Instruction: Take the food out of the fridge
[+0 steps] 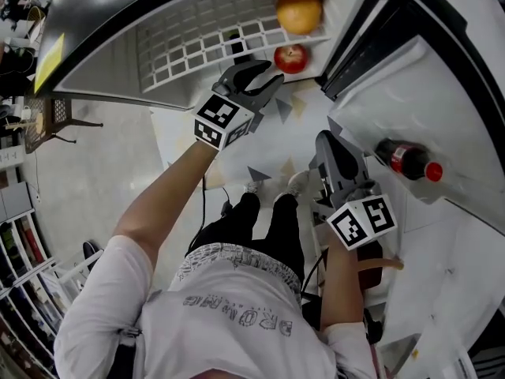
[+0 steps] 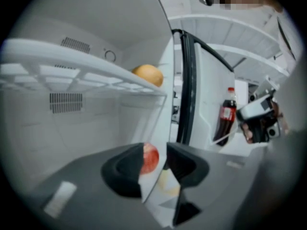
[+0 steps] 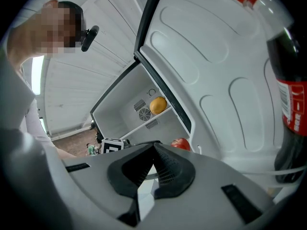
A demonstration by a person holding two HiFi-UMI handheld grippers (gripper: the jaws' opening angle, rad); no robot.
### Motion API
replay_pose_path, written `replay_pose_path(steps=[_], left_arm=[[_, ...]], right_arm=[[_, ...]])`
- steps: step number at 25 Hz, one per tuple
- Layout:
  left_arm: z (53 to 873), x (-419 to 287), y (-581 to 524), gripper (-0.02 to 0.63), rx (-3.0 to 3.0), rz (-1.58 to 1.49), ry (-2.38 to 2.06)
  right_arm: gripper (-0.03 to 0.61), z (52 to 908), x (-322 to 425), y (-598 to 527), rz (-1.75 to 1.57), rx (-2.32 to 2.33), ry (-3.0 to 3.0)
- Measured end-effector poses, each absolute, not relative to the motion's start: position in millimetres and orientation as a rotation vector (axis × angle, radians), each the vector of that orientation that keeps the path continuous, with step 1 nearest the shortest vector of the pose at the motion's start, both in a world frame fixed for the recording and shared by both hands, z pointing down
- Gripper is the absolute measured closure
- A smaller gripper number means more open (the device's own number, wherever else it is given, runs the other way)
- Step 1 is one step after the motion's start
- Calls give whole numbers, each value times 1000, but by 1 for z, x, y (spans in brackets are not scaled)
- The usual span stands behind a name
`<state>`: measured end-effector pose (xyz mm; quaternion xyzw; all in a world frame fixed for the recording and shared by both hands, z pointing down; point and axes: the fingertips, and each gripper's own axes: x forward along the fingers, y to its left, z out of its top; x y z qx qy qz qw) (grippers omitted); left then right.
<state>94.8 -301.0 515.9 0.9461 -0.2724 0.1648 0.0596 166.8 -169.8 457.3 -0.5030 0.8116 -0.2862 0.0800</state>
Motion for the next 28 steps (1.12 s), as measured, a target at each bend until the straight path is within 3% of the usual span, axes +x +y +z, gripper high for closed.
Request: replay_pose_path(steps=[7,15,28], left_arm=[[537,103,-323,376,2824,558,-879],[559,119,-338,321,2804,654,-860],[567,136,-349,304,2809,778,-884]], right_arm=[[578,461,171,-169,-864,-1494,2405],[578,468,175,-173,-853,-1489,2419],[578,473,175,-172,-857,-1497,2429]])
